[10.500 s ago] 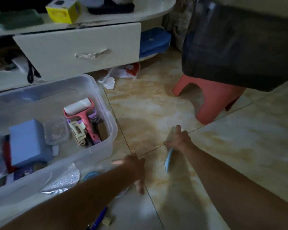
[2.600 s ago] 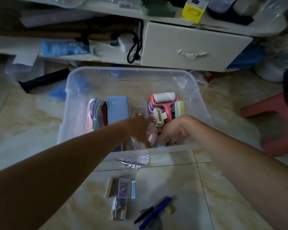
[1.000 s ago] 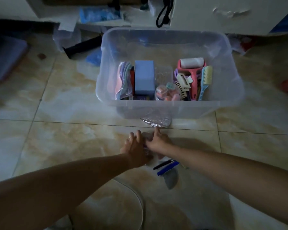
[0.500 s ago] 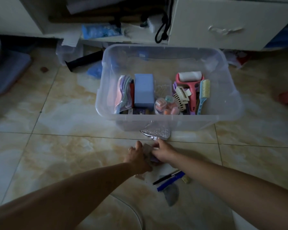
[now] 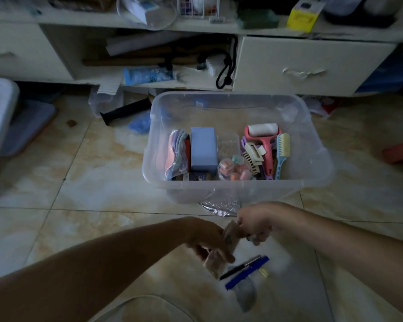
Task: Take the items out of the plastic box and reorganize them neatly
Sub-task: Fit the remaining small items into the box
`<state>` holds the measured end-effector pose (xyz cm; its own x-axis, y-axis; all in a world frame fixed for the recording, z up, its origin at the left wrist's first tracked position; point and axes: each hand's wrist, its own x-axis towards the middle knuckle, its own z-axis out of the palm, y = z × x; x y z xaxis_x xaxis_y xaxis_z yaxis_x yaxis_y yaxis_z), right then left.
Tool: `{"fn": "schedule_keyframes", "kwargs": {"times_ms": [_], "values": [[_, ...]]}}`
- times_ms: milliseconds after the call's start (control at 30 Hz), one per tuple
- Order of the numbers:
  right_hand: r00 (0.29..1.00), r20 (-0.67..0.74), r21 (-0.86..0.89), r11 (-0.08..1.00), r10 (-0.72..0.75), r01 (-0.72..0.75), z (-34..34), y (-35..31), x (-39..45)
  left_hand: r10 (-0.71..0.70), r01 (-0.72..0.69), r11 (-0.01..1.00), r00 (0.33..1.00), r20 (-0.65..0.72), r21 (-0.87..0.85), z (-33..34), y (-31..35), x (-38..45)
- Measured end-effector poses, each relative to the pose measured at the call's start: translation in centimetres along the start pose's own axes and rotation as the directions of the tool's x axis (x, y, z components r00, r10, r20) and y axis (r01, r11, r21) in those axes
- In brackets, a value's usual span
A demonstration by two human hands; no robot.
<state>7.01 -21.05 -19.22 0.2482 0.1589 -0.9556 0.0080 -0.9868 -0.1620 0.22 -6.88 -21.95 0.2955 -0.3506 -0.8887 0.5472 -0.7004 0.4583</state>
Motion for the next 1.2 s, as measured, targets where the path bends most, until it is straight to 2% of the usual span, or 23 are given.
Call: {"fn": "schedule_keyframes", "kwargs": {"times_ms": [100,133,200,300,367,433,533,667,733,800,867,933,1000,1100,1200], "values": [[0.997,0.022,-0.304,0.950,0.080,-0.070,-2.4,-1.8,-5.5,-0.018,0.008,0.998,0.987,0.162,0.065,-1.7,4.3,-3.1],[0.997,0.007,-0.357,0.931,0.078,-0.070,-3.6,-2.2,-7.4,-0.018,0.001,0.996,0.981,0.191,0.090,-2.6,5.9,-4.3],[0.998,-0.052,-0.363,0.931,0.019,-0.037,-6.7,-2.4,-10.6,0.008,-0.032,0.989,0.987,0.161,0.144,-5.1,8.7,-6.7],[0.953,-0.258,-0.112,0.984,-0.161,0.136,-11.4,-1.3,-13.1,0.114,-0.111,0.987,0.993,-0.018,0.120,-9.4,11.5,-10.4],[0.863,-0.441,0.071,0.949,-0.246,0.307,-13.6,-0.8,-13.0,0.174,-0.175,0.985,0.972,-0.158,0.011,-11.8,12.4,-11.7],[0.790,-0.566,0.247,0.865,-0.236,0.436,-14.9,-0.7,-11.8,0.211,-0.244,0.966,0.933,-0.292,-0.081,-13.5,12.6,-11.5],[0.818,-0.528,0.472,0.722,-0.228,0.506,-15.6,-0.9,-9.2,0.260,-0.319,0.943,0.880,-0.398,-0.089,-14.6,12.1,-9.4],[0.836,-0.516,0.604,0.614,-0.183,0.508,-16.1,-0.1,-6.3,0.346,-0.385,0.921,0.881,-0.322,-0.063,-14.4,11.6,-6.7],[0.857,-0.468,0.659,0.561,-0.215,0.501,-16.7,1.0,-5.9,0.365,-0.390,0.920,0.885,-0.288,-0.034,-14.0,11.9,-5.9],[0.854,-0.469,0.628,0.594,-0.225,0.502,-17.9,2.5,-6.1,0.329,-0.362,0.931,0.887,-0.323,-0.046,-14.1,12.5,-5.2],[0.822,-0.555,0.519,0.719,-0.127,0.461,-19.1,4.0,-6.2,0.239,-0.315,0.944,0.862,-0.448,-0.102,-14.9,12.9,-3.9],[0.797,-0.604,0.407,0.848,-0.029,0.339,-19.5,5.2,-5.6,0.177,-0.249,0.967,0.815,-0.552,-0.058,-15.6,13.2,-2.7],[0.808,-0.589,0.325,0.917,0.005,0.231,-18.8,5.7,-4.2,0.189,-0.181,0.981,0.801,-0.568,0.071,-16.0,13.3,-2.1],[0.862,-0.508,0.216,0.966,-0.011,0.140,-17.0,5.9,-1.7,0.213,-0.189,0.977,0.781,-0.587,0.103,-16.4,13.1,-1.5],[0.896,-0.443,0.101,0.993,-0.016,0.068,-16.3,5.7,-0.1,0.295,-0.210,0.956,0.682,-0.669,0.207,-16.4,13.3,-1.0]]}}
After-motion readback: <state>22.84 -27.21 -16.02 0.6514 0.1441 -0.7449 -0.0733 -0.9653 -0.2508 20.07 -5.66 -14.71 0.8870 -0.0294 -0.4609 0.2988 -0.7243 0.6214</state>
